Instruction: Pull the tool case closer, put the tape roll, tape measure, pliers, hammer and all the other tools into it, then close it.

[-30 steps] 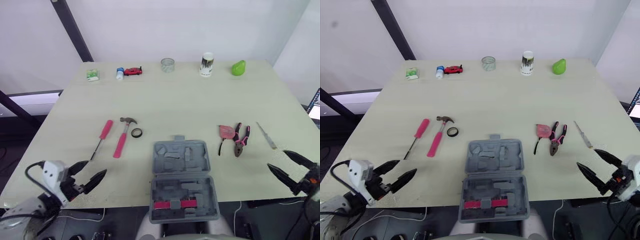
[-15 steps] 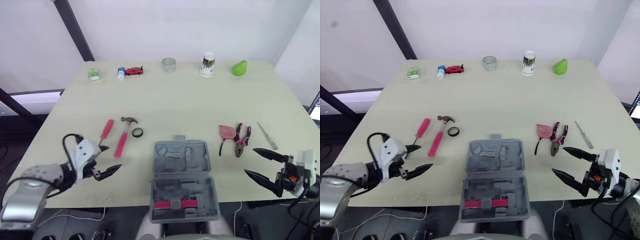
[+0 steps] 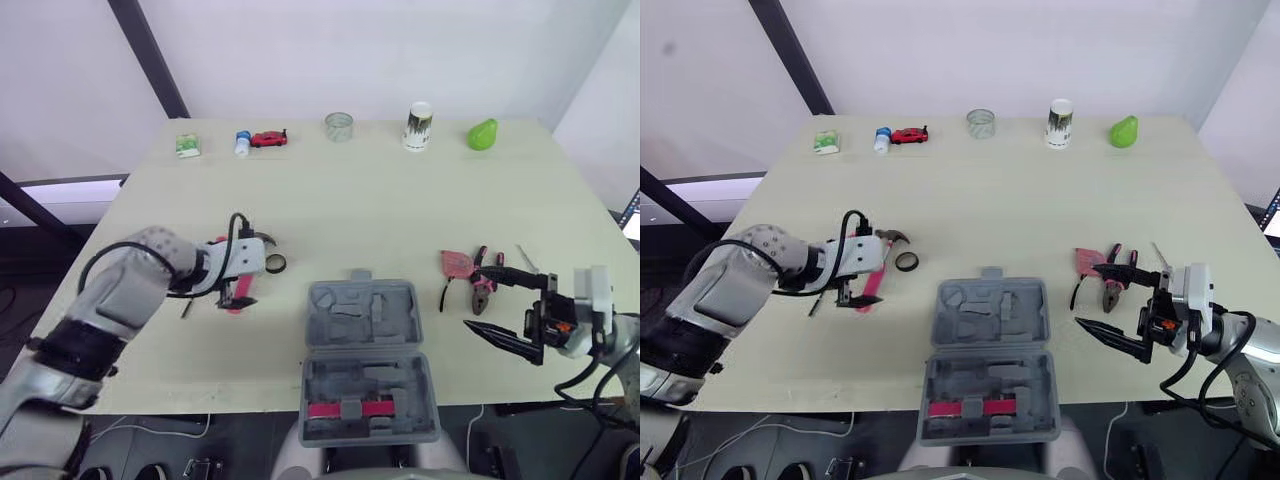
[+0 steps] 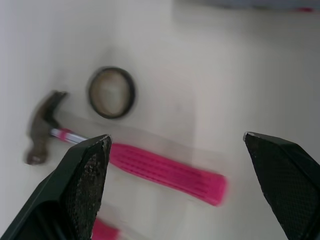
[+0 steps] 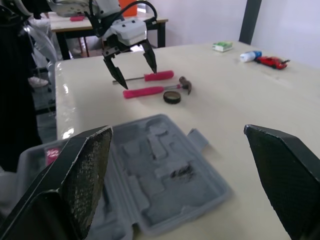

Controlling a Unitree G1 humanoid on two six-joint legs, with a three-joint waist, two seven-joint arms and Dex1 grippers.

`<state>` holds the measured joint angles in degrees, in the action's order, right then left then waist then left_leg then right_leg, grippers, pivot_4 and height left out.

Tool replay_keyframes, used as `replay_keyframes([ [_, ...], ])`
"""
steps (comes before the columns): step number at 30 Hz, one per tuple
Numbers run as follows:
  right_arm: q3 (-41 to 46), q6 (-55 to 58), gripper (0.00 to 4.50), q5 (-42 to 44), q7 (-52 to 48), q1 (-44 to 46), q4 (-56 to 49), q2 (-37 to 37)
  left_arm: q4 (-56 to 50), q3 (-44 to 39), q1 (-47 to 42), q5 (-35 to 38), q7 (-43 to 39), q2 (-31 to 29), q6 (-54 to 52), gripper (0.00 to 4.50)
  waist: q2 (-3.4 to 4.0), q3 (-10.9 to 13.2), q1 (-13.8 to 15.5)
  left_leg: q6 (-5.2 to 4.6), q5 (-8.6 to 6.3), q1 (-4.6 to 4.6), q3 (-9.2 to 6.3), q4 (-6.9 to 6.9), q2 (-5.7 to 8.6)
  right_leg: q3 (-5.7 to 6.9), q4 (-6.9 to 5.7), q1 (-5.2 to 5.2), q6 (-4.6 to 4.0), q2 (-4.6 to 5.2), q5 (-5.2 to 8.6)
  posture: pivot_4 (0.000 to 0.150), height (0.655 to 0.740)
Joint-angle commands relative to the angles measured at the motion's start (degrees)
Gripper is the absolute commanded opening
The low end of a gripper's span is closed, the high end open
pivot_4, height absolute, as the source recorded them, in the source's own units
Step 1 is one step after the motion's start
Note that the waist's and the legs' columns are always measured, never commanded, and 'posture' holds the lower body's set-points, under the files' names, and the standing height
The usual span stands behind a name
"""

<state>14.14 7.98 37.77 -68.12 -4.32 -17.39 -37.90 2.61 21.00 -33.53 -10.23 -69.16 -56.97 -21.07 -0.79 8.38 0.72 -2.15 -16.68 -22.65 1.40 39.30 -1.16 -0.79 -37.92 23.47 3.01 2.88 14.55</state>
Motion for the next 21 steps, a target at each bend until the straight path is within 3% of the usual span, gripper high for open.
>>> replay_keyframes([
  [1,0.3,-1.7,4.44,-0.5,1.0,0.7,-0.3,0.8,5.6,4.7,-6.5,-5.9,-1.8,2.9,0.5,4.5,-0.05,0.0,0.1,0.0,0.0,-0.03,-0.01,0.02,0.0,0.01,-0.01,0.01,0.0,0.0,0.0,0.15,0.74],
  [7,0.1,-2.4,4.44,-1.4,2.9,0.2,-0.5,2.2,14.8,9.8,-14.7,-11.9,-3.9,8.1,5.2,4.5,-0.17,0.1,0.0,0.0,0.0,-0.1,-0.07,0.08,0.01,0.05,0.0,0.02,0.01,0.0,0.0,0.15,0.74],
  [17,0.4,-2.7,4.44,-1.4,4.0,-0.6,-1.6,2.2,26.8,14.8,-19.8,-18.9,-8.2,12.8,10.5,4.5,-0.19,0.1,0.0,0.0,0.01,-0.1,-0.08,0.08,-0.01,0.05,-0.02,0.03,0.0,-0.01,0.0,0.15,0.74],
  [21,0.1,-2.5,4.44,-1.4,4.5,-0.1,-2.0,2.2,32.6,15.6,-21.6,-20.7,-6.3,15.8,13.2,4.5,-0.21,0.1,0.1,0.0,0.01,-0.11,-0.09,0.1,0.01,0.07,-0.03,0.03,0.01,0.01,-0.01,0.15,0.74],
])
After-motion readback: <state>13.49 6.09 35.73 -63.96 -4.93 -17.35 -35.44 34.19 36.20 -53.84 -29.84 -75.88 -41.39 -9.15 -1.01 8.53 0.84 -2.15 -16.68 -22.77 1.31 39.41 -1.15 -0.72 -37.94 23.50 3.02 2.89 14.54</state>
